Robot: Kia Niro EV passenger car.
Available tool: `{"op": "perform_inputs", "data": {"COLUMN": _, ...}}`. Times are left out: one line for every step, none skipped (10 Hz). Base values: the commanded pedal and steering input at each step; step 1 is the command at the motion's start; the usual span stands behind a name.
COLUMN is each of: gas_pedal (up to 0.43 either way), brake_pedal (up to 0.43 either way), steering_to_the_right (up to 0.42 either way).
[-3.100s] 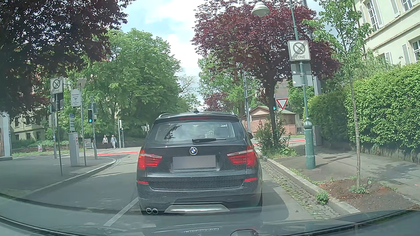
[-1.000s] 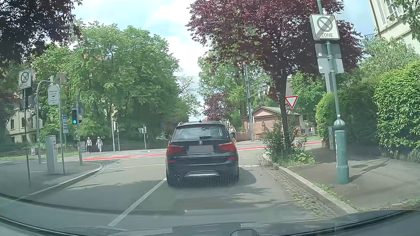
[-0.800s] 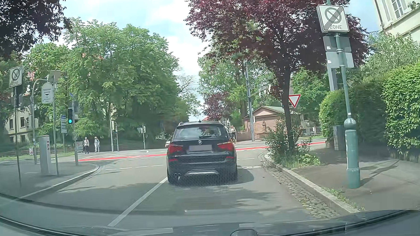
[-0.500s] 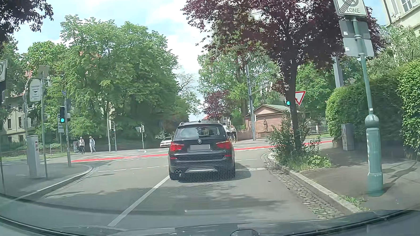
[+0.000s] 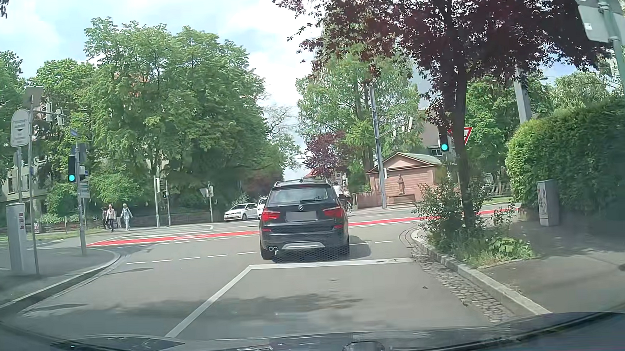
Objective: Follow the waypoints while adhering to traffic rules and regulations
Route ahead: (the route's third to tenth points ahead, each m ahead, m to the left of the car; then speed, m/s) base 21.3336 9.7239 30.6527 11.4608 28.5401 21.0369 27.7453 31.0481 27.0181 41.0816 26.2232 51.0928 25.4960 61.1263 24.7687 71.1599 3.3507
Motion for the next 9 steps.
{"op": "perform_inputs", "data": {"gas_pedal": 0.067, "brake_pedal": 0.0, "steering_to_the_right": -0.027}}
{"op": "perform_inputs", "data": {"gas_pedal": 0.02, "brake_pedal": 0.0, "steering_to_the_right": -0.027}}
{"op": "perform_inputs", "data": {"gas_pedal": 0.02, "brake_pedal": 0.0, "steering_to_the_right": -0.026}}
{"op": "perform_inputs", "data": {"gas_pedal": 0.02, "brake_pedal": 0.0, "steering_to_the_right": -0.027}}
{"op": "perform_inputs", "data": {"gas_pedal": 0.02, "brake_pedal": 0.0, "steering_to_the_right": -0.027}}
{"op": "perform_inputs", "data": {"gas_pedal": 0.02, "brake_pedal": 0.0, "steering_to_the_right": -0.027}}
{"op": "perform_inputs", "data": {"gas_pedal": 0.02, "brake_pedal": 0.0, "steering_to_the_right": -0.027}}
{"op": "perform_inputs", "data": {"gas_pedal": 0.028, "brake_pedal": 0.0, "steering_to_the_right": -0.027}}
{"op": "perform_inputs", "data": {"gas_pedal": 0.028, "brake_pedal": 0.0, "steering_to_the_right": -0.026}}
